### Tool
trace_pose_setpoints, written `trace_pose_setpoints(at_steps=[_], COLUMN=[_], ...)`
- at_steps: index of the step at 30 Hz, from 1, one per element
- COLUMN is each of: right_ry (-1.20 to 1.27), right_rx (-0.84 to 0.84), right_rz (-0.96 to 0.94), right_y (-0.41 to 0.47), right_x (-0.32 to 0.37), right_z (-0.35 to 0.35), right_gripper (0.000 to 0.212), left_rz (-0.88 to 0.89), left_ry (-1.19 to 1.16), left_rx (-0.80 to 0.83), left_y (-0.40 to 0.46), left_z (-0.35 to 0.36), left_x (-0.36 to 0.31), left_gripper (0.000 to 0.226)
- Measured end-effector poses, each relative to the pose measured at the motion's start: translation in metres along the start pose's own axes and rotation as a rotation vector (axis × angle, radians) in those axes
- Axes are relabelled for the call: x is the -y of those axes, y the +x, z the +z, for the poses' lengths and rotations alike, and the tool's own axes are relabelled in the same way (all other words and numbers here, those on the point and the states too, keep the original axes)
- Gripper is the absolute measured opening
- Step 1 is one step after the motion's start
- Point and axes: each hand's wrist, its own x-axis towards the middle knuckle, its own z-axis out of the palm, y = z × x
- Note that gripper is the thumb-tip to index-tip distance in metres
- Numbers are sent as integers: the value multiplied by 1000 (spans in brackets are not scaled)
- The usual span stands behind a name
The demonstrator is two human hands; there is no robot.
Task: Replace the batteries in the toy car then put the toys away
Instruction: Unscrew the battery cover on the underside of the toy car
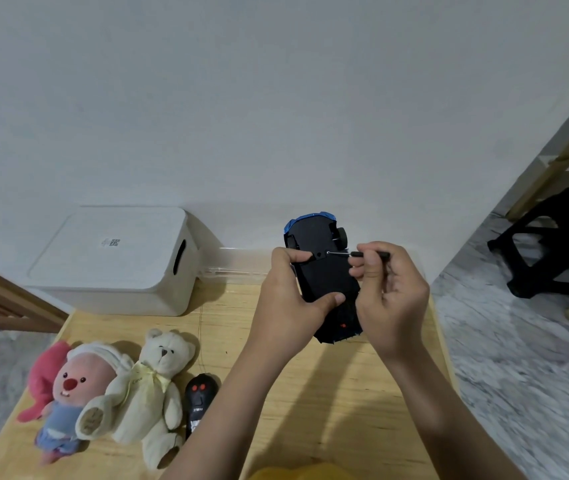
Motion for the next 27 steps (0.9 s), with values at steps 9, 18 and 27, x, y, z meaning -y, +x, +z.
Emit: trace_pose_setpoints(at_steps=[9, 18, 27], right_ry=[-231, -95, -150], right_rx=[195, 473, 570], right_rz=[-244, -38, -128], right_y=[17, 37, 38], right_x=[8, 12, 20], right_z=[-3, -18, -21], right_gripper=[12, 19, 13], left_rz=[7, -10, -4], left_ry=[49, 76, 58], left_rx=[23, 81, 59], left_y=[-6, -9, -13], left_z=[-3, -11, -11], left_x=[5, 9, 8], left_gripper=[59, 59, 58])
